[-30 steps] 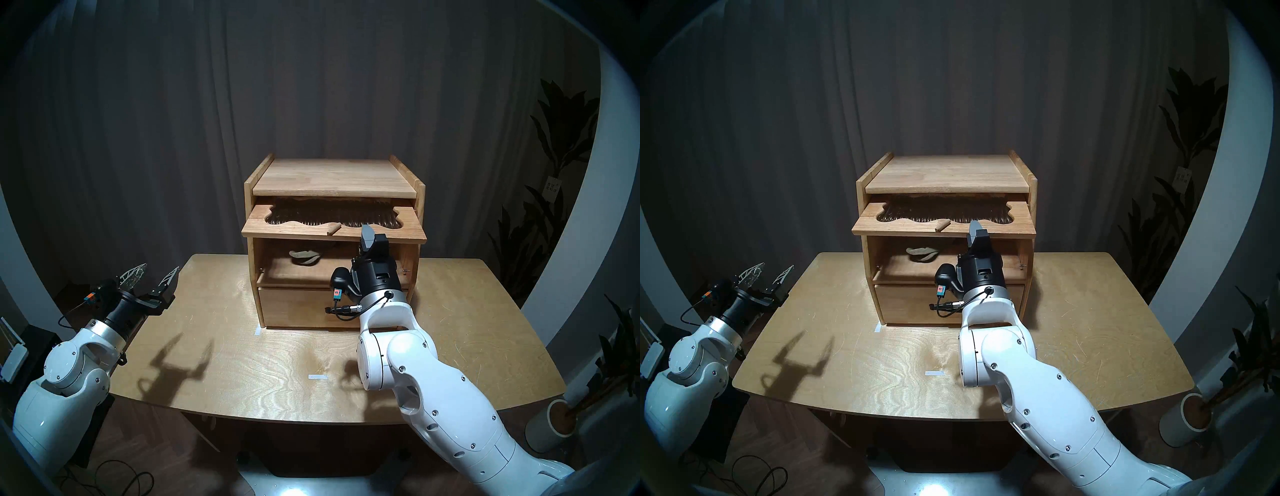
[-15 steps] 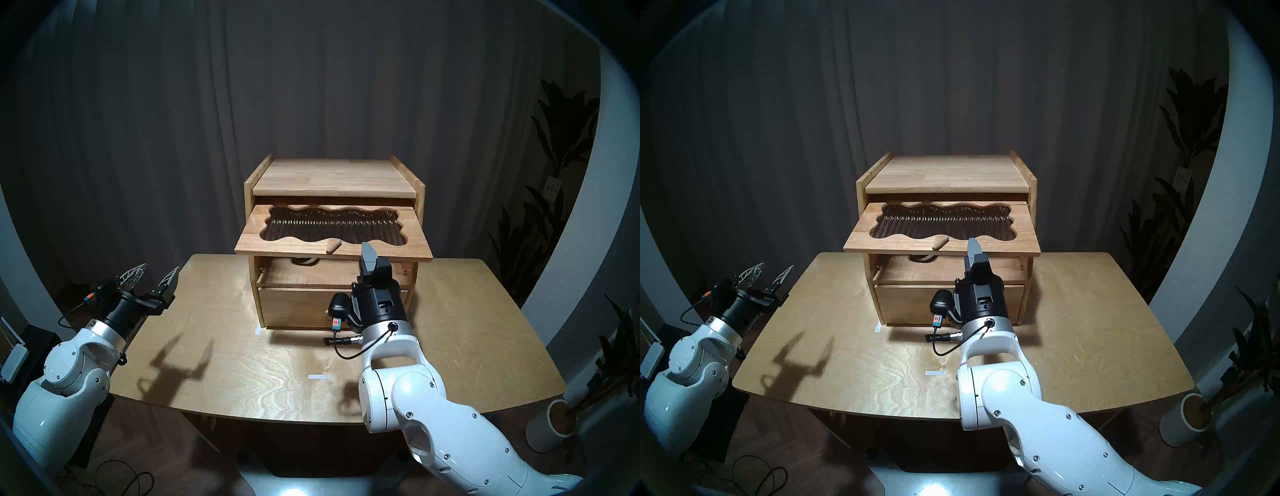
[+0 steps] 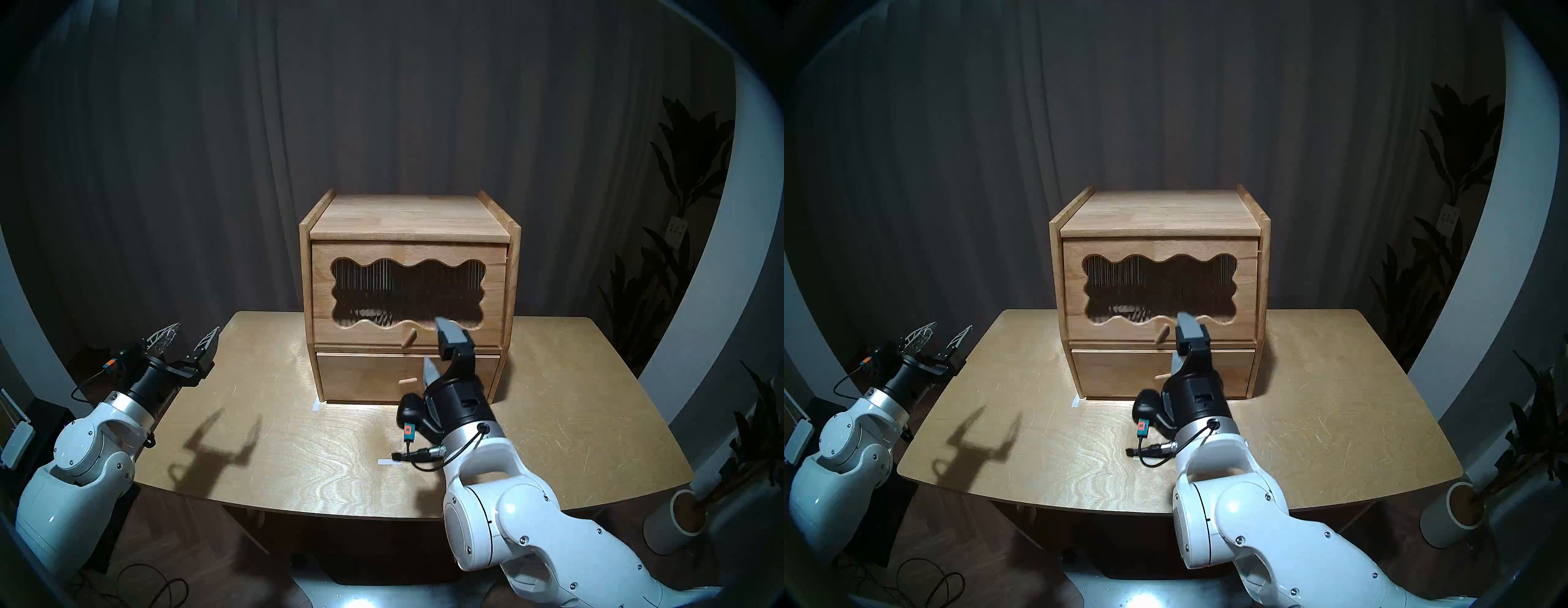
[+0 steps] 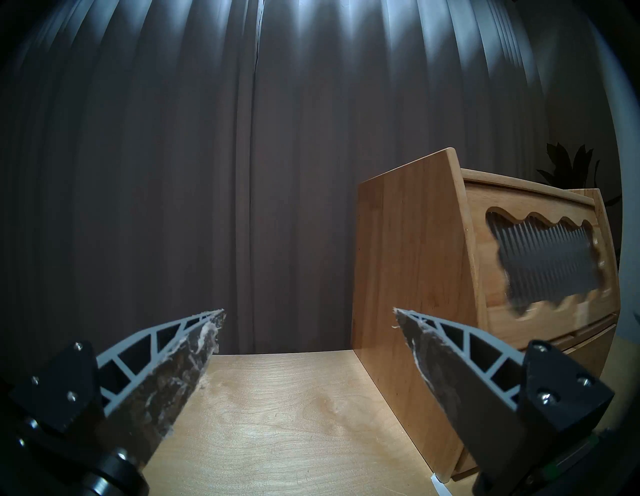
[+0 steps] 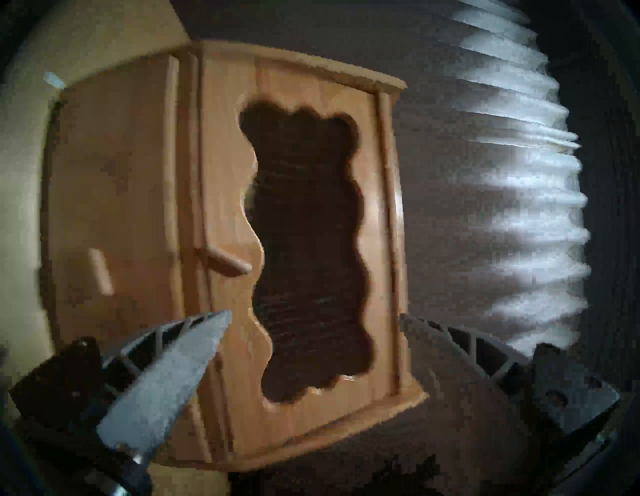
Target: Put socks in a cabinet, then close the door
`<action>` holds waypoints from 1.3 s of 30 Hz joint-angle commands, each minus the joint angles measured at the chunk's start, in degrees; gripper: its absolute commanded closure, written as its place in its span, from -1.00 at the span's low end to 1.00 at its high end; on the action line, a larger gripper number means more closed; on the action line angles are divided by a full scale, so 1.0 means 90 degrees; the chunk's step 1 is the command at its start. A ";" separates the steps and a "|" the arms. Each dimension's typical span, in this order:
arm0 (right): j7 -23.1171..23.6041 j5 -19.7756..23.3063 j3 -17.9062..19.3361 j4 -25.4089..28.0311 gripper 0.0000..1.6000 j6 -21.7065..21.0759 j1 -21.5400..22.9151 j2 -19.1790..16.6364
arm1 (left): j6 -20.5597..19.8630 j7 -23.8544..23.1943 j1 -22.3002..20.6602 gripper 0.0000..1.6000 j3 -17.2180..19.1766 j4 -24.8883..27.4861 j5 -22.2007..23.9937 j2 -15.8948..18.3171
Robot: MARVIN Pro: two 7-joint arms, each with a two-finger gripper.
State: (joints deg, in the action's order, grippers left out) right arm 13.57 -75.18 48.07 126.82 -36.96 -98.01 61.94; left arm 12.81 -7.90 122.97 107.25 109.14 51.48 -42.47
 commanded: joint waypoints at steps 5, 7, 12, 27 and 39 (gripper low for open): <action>0.0316 0.1856 0.0537 0.0940 -1.00 0.0294 -0.0212 0.0380 | 0.0026 0.0001 -0.0057 -1.00 0.0054 0.0048 0.0002 0.0023; 0.0262 0.2101 0.0864 0.0890 -1.00 0.0200 -0.0151 0.0416 | 0.0024 0.0000 -0.0056 -1.00 0.0049 0.0042 0.0002 0.0023; 0.0108 0.2541 0.1350 0.0665 -1.00 0.0054 -0.0190 0.0548 | 0.0019 -0.0002 -0.0052 -1.00 0.0038 0.0033 0.0003 0.0023; -0.0131 0.3982 0.3052 0.0443 -1.00 -0.0189 -0.0244 0.0922 | 0.0014 -0.0004 -0.0051 -1.00 0.0021 0.0015 0.0005 0.0025; -0.0261 0.5116 0.4305 0.0792 -1.00 0.0004 -0.0156 0.1323 | 0.0014 -0.0004 -0.0054 -1.00 0.0012 0.0006 0.0007 0.0028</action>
State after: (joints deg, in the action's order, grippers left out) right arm 12.29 -33.62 80.75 131.23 -38.42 -100.18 70.82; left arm 12.74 -7.94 122.96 106.92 108.81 51.54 -42.42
